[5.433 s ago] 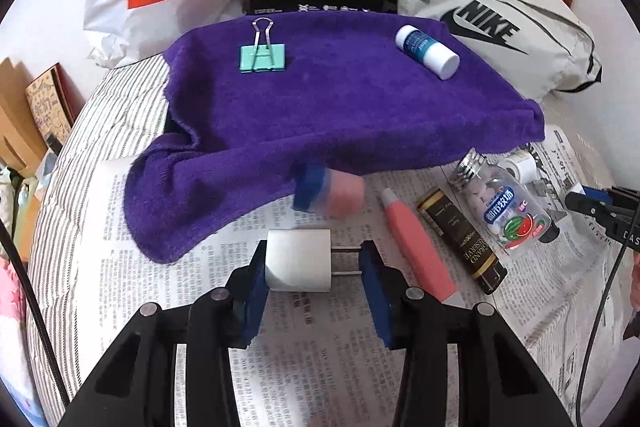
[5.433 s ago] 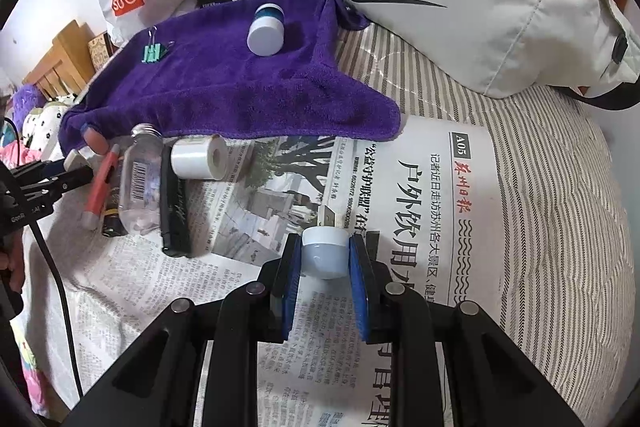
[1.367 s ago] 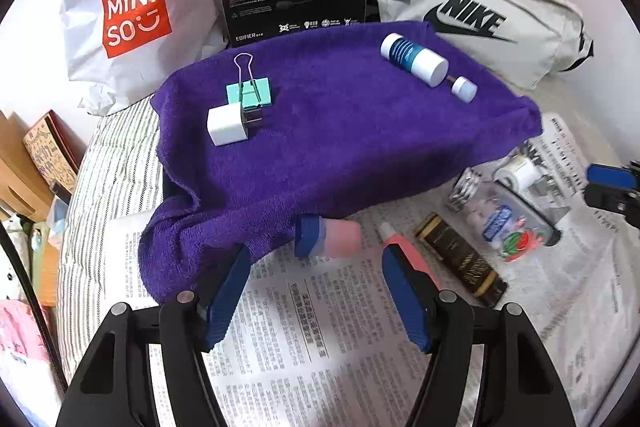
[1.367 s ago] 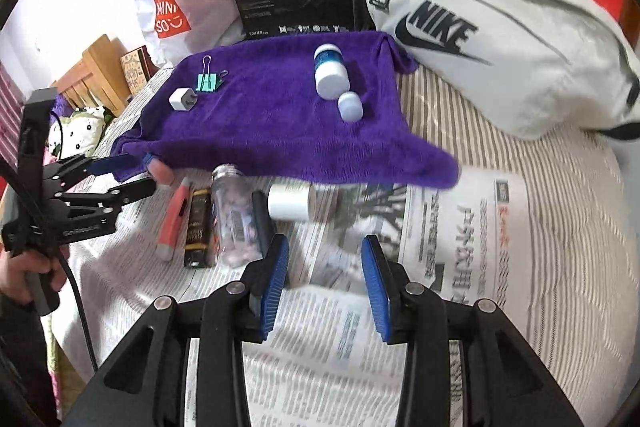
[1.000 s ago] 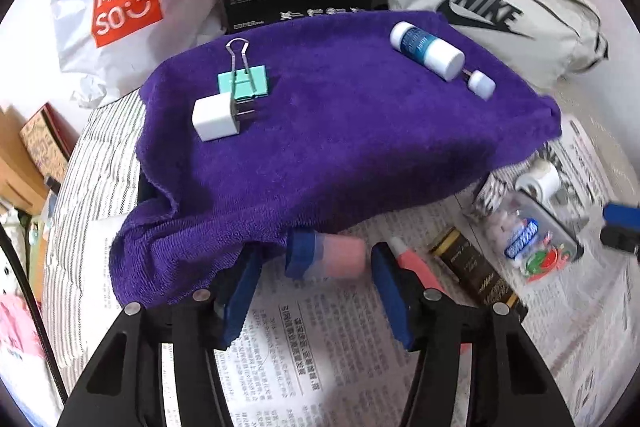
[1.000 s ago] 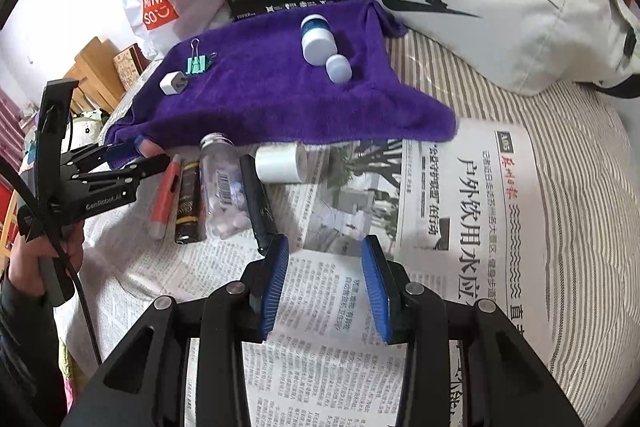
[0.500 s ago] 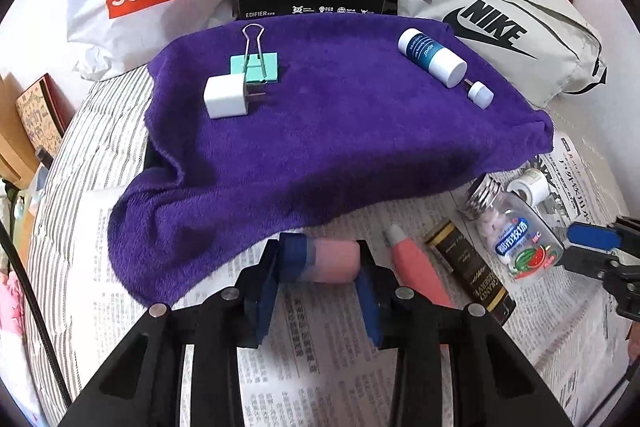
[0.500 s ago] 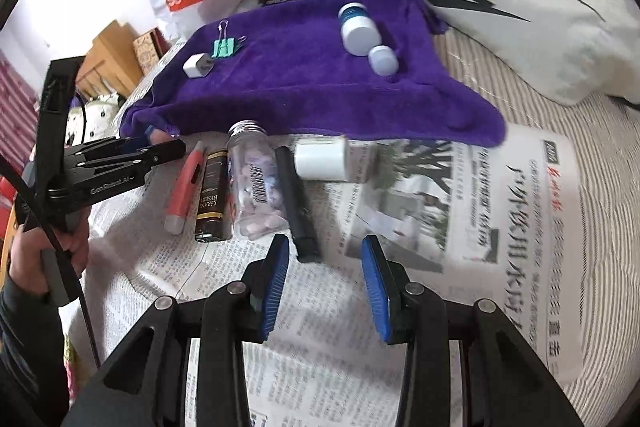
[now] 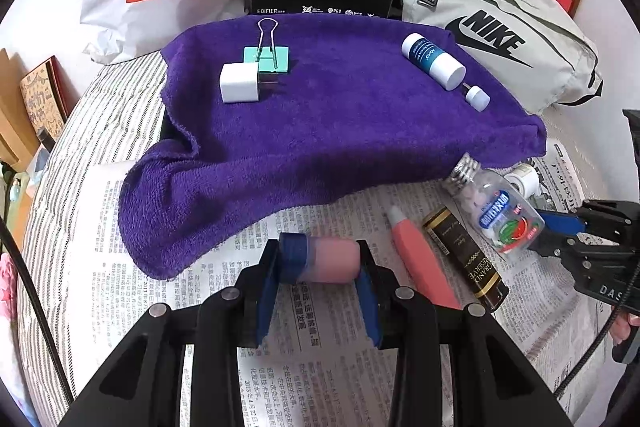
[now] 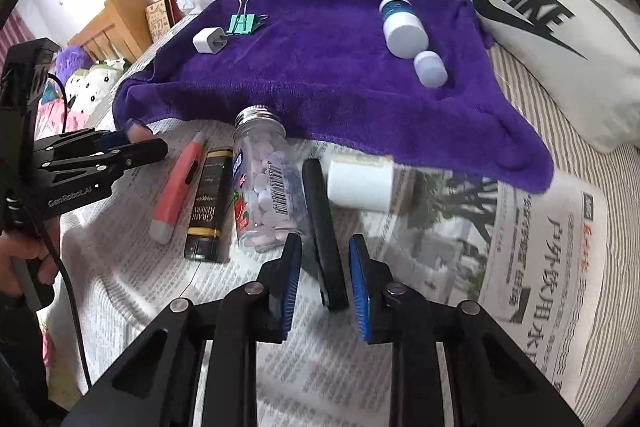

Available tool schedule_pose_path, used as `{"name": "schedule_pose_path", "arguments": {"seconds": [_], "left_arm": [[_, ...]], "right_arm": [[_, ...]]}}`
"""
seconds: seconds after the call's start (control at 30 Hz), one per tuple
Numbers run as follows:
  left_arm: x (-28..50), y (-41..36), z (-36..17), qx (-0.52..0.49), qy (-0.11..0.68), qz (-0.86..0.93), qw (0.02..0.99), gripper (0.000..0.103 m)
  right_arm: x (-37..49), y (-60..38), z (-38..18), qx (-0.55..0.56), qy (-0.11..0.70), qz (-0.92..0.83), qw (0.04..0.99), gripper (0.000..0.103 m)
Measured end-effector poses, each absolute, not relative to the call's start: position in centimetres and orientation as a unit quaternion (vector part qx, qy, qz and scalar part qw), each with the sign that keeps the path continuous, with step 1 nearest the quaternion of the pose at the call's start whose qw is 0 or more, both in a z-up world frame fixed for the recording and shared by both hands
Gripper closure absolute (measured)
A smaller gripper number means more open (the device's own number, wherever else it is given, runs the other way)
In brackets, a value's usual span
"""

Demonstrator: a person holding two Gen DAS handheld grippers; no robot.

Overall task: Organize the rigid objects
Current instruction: 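Grasp the pink-and-blue eraser with the left gripper while the right grasps the black tube, then carry the eraser and black tube onto the purple towel with both grippers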

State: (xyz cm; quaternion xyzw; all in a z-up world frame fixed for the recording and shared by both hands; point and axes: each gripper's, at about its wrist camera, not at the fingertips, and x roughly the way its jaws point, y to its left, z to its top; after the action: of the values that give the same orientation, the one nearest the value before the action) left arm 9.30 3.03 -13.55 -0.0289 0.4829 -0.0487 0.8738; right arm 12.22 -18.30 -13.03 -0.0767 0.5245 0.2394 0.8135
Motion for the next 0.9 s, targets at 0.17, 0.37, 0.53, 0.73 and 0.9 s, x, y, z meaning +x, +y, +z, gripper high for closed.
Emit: {"name": "schedule_pose_path", "arguments": {"seconds": [0.17,0.37,0.53,0.73,0.9], "left_arm": [[9.3,2.9,-13.6,-0.024,0.483,-0.047,0.874,0.069],[9.3,2.7,-13.5,-0.021,0.485,-0.044,0.873,0.069],[8.9,2.8,-13.4,-0.027,0.488,-0.049,0.871,0.069],[8.7,2.3,-13.7,-0.016,0.487,-0.044,0.872,0.069],[8.8,2.3,-13.6,-0.021,0.488,-0.045,0.872,0.069]], "right_arm": [[12.5,-17.5,-13.1,-0.106,0.524,0.237,0.811,0.083],[12.7,-18.0,-13.1,-0.094,0.525,0.239,0.811,0.088],[12.7,-18.9,-13.0,-0.082,0.535,0.247,0.804,0.091],[11.8,-20.2,-13.1,-0.074,0.538,0.229,0.808,0.091],[11.8,-19.9,-12.8,-0.075,0.539,0.229,0.807,0.091]]}}
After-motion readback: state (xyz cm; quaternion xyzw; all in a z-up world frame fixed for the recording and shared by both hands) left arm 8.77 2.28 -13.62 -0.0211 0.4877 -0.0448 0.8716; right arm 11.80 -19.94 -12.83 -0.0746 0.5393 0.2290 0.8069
